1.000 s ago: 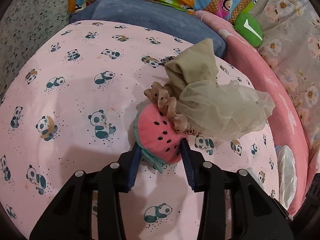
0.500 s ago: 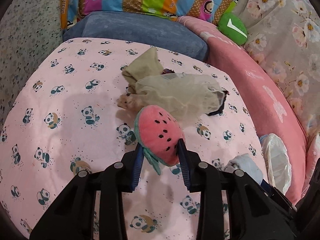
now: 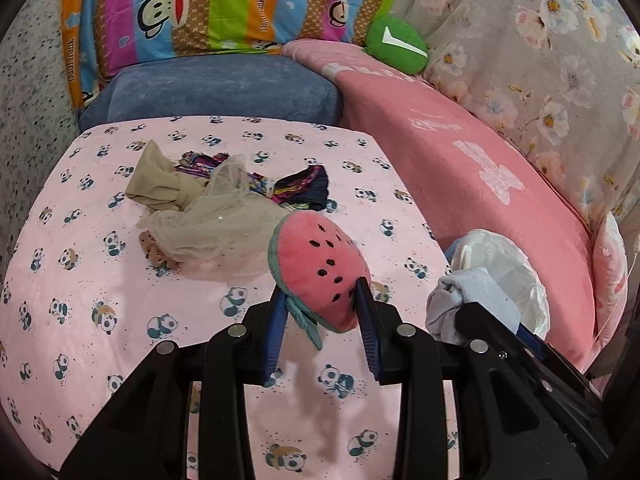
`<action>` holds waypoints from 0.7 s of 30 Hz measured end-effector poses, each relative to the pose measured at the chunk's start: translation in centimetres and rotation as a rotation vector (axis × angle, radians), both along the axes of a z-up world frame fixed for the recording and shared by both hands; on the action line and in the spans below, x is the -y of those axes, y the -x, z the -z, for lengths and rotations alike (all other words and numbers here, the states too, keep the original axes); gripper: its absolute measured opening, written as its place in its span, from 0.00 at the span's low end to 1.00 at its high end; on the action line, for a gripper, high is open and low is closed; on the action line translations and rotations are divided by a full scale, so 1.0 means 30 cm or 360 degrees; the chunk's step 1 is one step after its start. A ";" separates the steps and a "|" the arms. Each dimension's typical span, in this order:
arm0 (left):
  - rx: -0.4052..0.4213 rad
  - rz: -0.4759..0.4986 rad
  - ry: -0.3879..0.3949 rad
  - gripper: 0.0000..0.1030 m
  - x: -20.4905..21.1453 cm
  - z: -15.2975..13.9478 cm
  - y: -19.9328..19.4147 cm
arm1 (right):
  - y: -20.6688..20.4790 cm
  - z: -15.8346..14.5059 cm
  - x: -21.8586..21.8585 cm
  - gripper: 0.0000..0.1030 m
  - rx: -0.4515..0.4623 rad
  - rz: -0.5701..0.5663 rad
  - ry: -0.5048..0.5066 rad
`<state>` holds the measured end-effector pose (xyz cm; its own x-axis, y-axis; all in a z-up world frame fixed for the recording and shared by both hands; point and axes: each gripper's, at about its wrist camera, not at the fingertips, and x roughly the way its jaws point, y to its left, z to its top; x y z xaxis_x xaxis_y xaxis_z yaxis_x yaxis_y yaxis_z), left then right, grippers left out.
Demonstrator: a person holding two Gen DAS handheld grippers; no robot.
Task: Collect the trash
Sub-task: 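Carry the watermelon plush and light blue sock over the bin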
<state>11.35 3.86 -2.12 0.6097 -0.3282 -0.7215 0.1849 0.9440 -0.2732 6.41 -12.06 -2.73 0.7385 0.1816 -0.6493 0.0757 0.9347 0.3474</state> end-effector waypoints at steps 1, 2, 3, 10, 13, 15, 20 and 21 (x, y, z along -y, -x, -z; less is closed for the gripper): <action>0.0009 0.0023 -0.0008 0.31 0.027 -0.009 0.010 | 0.013 -0.009 0.022 0.43 0.0011 0.0020 -0.0006; 0.0016 0.0040 -0.0015 0.31 0.051 -0.016 0.017 | 0.025 -0.015 0.040 0.43 0.0021 0.0036 -0.0010; 0.0023 0.0061 -0.0022 0.31 0.078 -0.024 0.025 | 0.038 -0.022 0.063 0.43 0.0031 0.0056 -0.0015; 0.0063 0.0197 -0.0059 0.31 0.233 -0.059 0.071 | 0.111 -0.051 0.215 0.43 0.0083 0.0185 -0.0048; 0.0071 0.0247 -0.0070 0.31 0.291 -0.065 0.084 | 0.139 -0.051 0.276 0.43 0.0093 0.0233 -0.0061; 0.0076 0.0279 -0.0076 0.31 0.326 -0.068 0.091 | 0.157 -0.050 0.315 0.43 0.0098 0.0269 -0.0068; 0.0093 0.0368 -0.0086 0.32 0.427 -0.080 0.100 | 0.196 -0.042 0.419 0.43 0.0107 0.0366 -0.0093; 0.0096 0.0386 -0.0089 0.32 0.449 -0.080 0.101 | 0.201 -0.039 0.438 0.43 0.0109 0.0383 -0.0096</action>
<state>8.33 -9.63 0.29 0.5602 -0.4311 -0.7074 0.4224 0.8832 -0.2037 0.39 -25.20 -1.55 0.8070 0.0323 -0.5897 0.2678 0.8699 0.4141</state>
